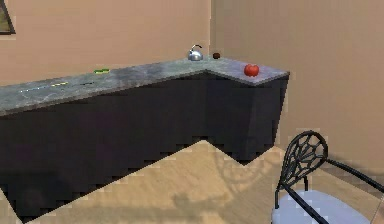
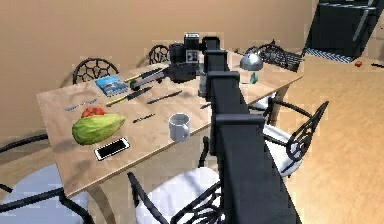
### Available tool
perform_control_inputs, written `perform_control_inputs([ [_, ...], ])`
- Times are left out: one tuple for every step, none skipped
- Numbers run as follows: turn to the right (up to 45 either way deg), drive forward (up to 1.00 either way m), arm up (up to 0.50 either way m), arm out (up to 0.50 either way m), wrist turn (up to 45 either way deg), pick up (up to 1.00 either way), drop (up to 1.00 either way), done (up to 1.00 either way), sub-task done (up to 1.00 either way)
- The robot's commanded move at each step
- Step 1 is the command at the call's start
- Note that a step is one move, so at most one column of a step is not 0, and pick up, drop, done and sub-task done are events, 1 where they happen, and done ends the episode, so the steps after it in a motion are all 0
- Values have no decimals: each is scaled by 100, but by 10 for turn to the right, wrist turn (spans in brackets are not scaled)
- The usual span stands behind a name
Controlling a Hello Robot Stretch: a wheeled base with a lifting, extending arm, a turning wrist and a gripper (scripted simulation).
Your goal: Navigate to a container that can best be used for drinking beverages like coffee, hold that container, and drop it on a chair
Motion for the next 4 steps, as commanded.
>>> perform_control_inputs([
  [0, 0, 0, 0, 390, 0, 0, 0, 0],
  [0, 0, -28, 0, 0, 0, 0, 0, 0],
  [0, 0, 0, 0, 0, 100, 0, 0, 0],
  [0, 0, 10, 0, 0, 0, 0, 0, 0],
])
